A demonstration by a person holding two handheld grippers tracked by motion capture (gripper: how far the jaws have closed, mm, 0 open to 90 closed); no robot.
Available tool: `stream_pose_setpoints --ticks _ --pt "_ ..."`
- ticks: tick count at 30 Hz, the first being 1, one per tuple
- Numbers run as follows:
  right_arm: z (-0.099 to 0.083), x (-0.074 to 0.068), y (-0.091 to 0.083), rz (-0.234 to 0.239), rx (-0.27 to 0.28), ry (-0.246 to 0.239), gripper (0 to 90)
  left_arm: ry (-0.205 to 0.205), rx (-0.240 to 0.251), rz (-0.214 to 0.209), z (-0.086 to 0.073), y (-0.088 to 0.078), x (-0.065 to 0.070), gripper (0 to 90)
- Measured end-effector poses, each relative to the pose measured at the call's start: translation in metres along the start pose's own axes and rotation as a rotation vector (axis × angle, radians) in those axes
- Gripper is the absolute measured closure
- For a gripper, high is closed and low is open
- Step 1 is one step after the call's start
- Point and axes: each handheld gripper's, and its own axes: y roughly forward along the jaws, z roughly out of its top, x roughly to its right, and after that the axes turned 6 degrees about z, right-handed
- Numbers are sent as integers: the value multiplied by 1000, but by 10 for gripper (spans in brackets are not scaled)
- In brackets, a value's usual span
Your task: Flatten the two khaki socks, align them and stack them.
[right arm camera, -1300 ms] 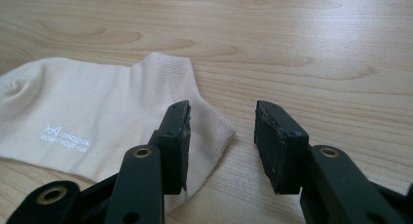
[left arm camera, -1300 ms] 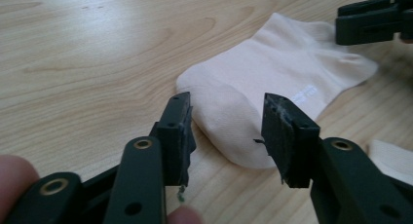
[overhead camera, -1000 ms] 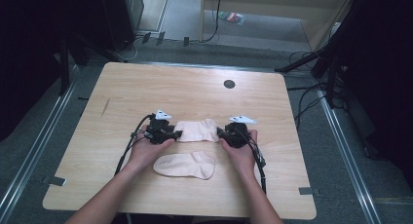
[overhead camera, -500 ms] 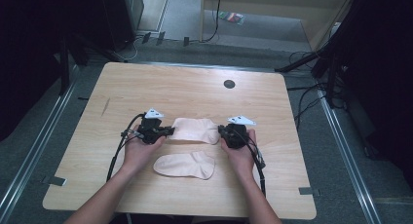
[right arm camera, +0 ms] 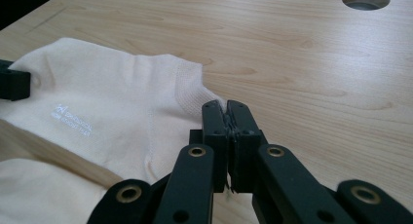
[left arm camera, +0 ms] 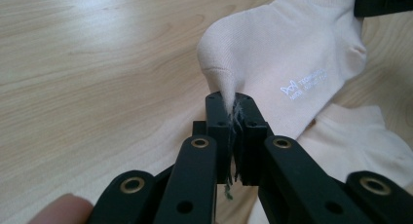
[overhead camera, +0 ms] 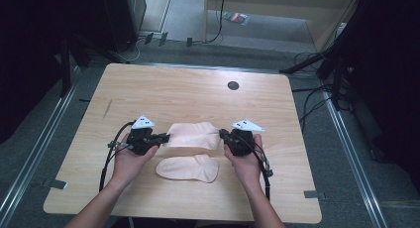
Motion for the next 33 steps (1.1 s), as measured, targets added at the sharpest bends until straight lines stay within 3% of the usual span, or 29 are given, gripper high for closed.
stream_pose_setpoints --ticks 7,13,20,26,31,33 --pt "-15 -16 -15 35 -33 -8 886 -5 -3 -19 -20 -17 7 883" --pt "-28 -21 -24 62 -48 4 887 -30 -8 -46 -36 -33 12 884" --pt "-38 -30 -30 88 -85 -8 887 -9 -33 -19 -50 -43 22 885" --pt "-50 -32 -30 98 -116 -12 887 -17 -43 -8 -59 -45 24 885" --pt "-56 -31 -30 92 -126 -4 887 25 -60 20 -64 -36 30 884" --pt "-57 -31 -30 95 -132 -1 887 40 -60 6 -65 -34 31 873"
